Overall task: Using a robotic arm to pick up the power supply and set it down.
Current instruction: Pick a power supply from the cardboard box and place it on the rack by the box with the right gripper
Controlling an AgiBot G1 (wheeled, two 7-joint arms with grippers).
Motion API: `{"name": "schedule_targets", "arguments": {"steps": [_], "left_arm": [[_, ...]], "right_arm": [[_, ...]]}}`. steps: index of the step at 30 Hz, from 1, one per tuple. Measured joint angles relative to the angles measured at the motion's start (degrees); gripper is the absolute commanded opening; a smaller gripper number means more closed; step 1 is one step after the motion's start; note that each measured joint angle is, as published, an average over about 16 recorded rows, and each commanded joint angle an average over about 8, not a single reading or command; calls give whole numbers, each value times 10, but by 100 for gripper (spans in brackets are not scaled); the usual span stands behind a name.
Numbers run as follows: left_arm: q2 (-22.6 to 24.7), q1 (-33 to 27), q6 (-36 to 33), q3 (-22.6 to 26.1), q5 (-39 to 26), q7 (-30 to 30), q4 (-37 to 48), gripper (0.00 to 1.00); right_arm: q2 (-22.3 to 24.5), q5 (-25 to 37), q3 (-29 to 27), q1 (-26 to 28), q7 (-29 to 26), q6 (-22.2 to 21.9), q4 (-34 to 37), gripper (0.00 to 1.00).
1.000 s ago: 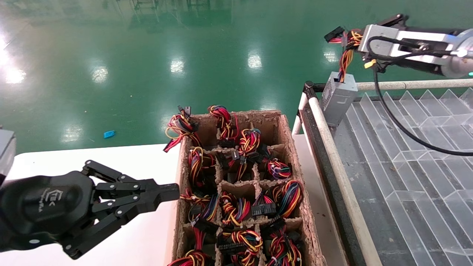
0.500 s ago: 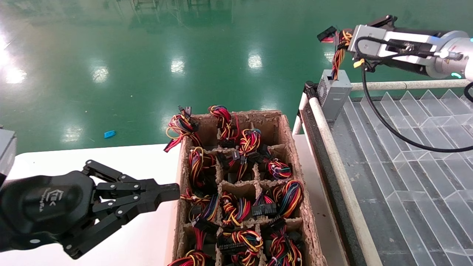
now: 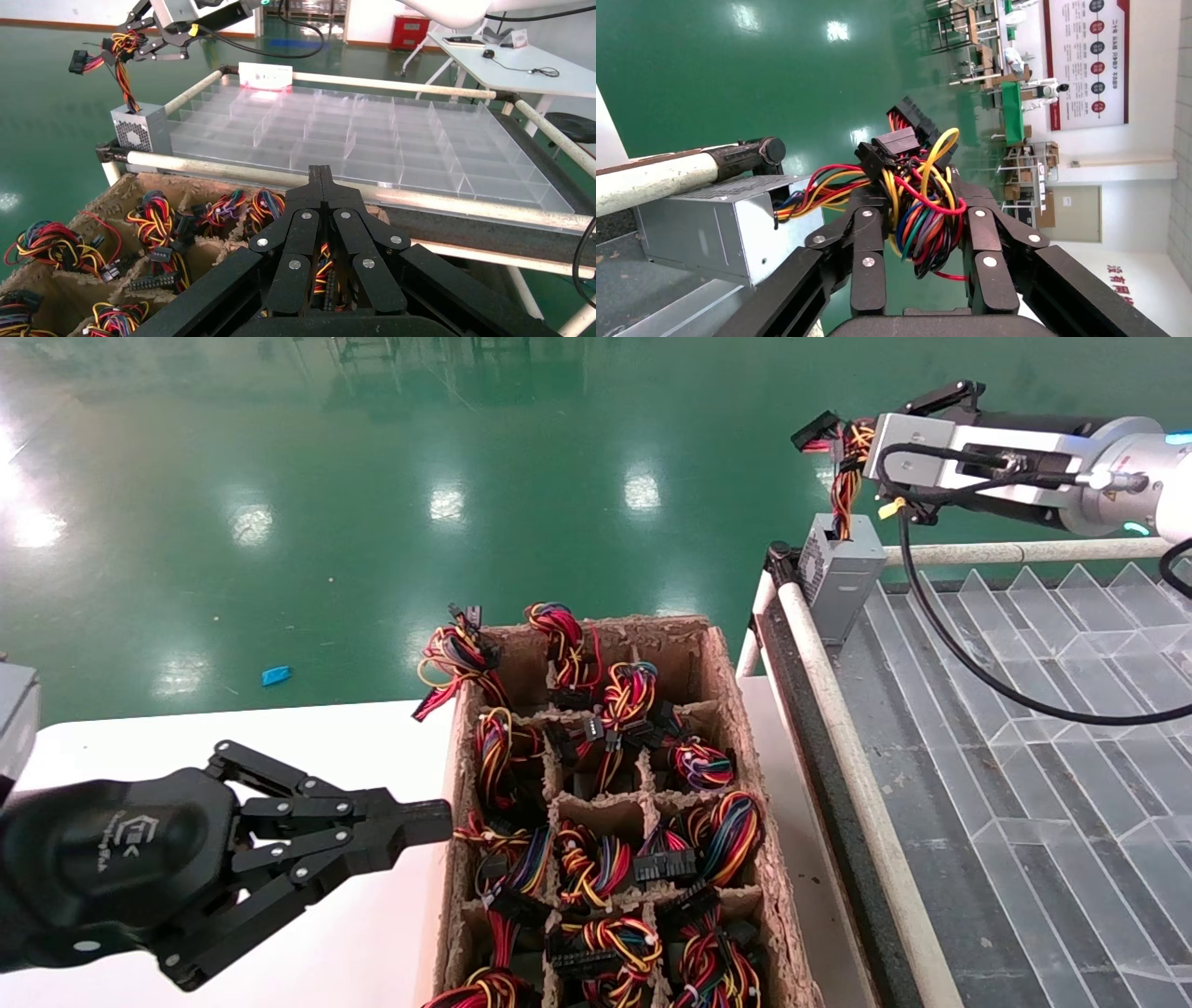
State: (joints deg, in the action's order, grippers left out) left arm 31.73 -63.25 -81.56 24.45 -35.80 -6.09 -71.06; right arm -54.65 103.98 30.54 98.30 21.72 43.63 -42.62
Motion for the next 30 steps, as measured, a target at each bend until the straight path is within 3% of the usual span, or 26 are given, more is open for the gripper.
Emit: {"name": "schedule_targets", "arguments": {"steps": [17,30], "left_arm": [[0,0,0,0,0,0,0,0],[0,0,0,0,0,0,0,0]], "right_arm": [[8,-11,-3,-6,-12,15,-24,100],[25,-76,-37,-17,4,23,-51,100]]}}
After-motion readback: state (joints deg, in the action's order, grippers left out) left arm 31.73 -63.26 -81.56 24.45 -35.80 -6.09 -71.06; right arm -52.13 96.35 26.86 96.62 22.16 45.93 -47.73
